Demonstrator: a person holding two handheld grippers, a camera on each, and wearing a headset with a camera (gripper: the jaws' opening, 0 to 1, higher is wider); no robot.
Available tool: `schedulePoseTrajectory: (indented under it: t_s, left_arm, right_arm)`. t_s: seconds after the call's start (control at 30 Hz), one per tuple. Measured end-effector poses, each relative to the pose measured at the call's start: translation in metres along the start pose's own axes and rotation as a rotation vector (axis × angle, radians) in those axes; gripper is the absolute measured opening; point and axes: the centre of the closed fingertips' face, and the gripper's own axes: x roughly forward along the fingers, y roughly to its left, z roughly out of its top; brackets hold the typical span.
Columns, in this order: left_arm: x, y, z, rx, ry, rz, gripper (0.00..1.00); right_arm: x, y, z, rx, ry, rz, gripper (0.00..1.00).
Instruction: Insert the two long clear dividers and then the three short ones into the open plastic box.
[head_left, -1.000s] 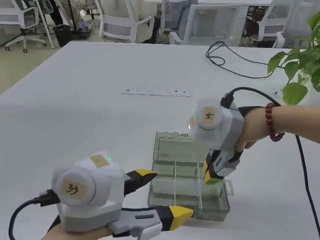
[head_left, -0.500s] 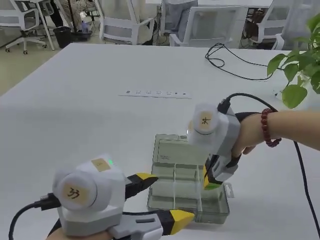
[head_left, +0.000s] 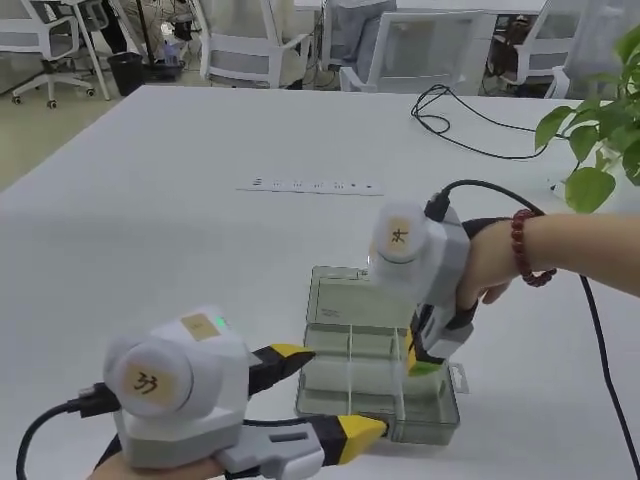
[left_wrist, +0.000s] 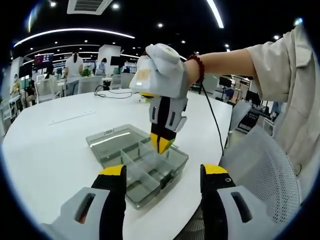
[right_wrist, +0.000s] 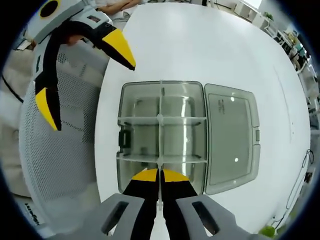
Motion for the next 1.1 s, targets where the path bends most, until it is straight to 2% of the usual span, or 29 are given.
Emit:
schedulePoseTrajectory:
  t_s: [0.33,0.8,1.1]
  left_arm:
    - [-0.001,0.0,0.001,0.006,-0.002,0.002,0.59]
    - [-0.002,0.005,0.002,0.006,-0.001,0.015,0.59]
    - [-0.003,0.007,0.0,0.007,0.008,0.026,0.59]
  right_arm:
    - [0.007,0.0,-0.002,-0.019,-0.005,-0.015,0.03]
    - [0.025,-0.001,-0.005,0.008,-0.019,-0.012,0.03]
    - [0.026,-0.001,-0.006,-0.002,-0.032,-0.02,0.03]
